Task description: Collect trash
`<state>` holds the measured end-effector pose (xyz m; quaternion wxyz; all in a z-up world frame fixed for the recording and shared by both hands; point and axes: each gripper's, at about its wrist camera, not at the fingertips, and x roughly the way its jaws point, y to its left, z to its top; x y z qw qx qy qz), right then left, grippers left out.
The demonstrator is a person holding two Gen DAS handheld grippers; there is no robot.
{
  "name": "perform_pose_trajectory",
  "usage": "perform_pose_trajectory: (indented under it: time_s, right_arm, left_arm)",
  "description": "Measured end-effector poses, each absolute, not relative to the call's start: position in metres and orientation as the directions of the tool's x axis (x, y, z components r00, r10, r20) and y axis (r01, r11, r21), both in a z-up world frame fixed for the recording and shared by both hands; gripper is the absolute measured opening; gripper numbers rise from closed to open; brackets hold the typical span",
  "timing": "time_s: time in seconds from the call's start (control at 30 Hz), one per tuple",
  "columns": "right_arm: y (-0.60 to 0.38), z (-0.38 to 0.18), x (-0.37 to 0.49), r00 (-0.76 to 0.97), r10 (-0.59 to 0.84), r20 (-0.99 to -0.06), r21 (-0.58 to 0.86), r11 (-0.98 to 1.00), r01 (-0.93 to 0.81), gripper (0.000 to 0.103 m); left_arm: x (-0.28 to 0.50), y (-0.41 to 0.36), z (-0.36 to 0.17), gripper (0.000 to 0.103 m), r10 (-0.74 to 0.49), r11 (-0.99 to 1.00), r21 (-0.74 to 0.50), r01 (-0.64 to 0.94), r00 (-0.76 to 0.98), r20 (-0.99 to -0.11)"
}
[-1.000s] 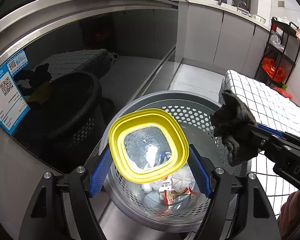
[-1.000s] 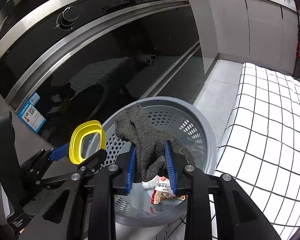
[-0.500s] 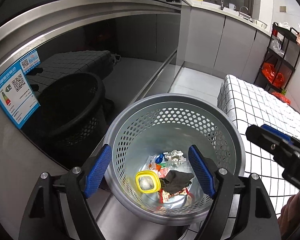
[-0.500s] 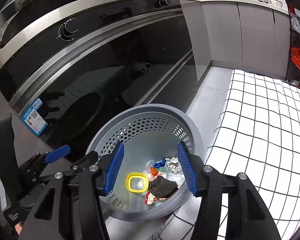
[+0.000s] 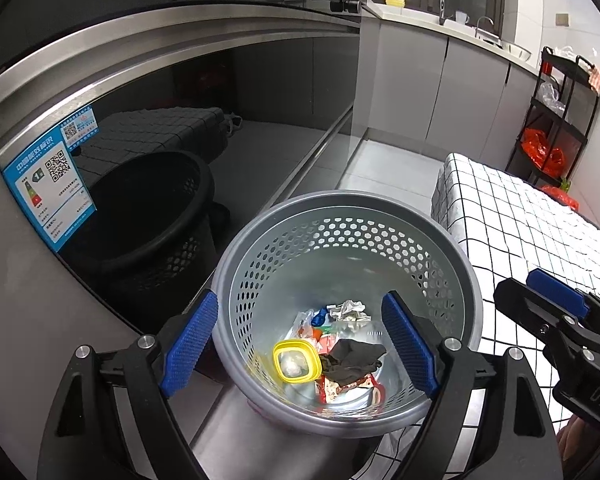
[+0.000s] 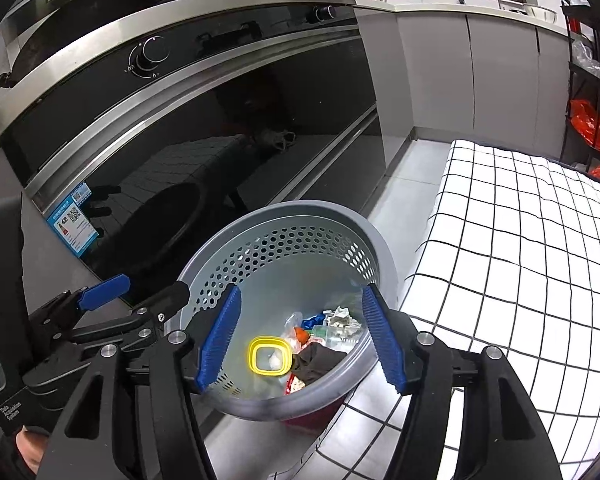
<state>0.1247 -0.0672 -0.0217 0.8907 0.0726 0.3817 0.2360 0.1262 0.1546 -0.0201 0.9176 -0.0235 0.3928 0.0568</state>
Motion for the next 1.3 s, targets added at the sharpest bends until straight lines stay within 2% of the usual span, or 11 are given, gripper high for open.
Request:
perform_pose_trajectory:
  time_s: [0.63,1.3]
  right_arm:
    - [-0.071,-0.014,0.113,0.631,0.444,-0.636,0.275,0.895,-0.352,0.068]
    - [-0.076,-0.012,0.111,0.638,0.441,-0.631,0.282,0.897,-0.341,0.069]
  left_arm:
    - [0.114,0.15,-0.01,0.096,0.129,0.989,0.041,-0.14,0.709,-0.693]
    - [0.115,0.146,-0.01,0.096,0.151,0.987,0.062,-0.15,0.707,-0.691]
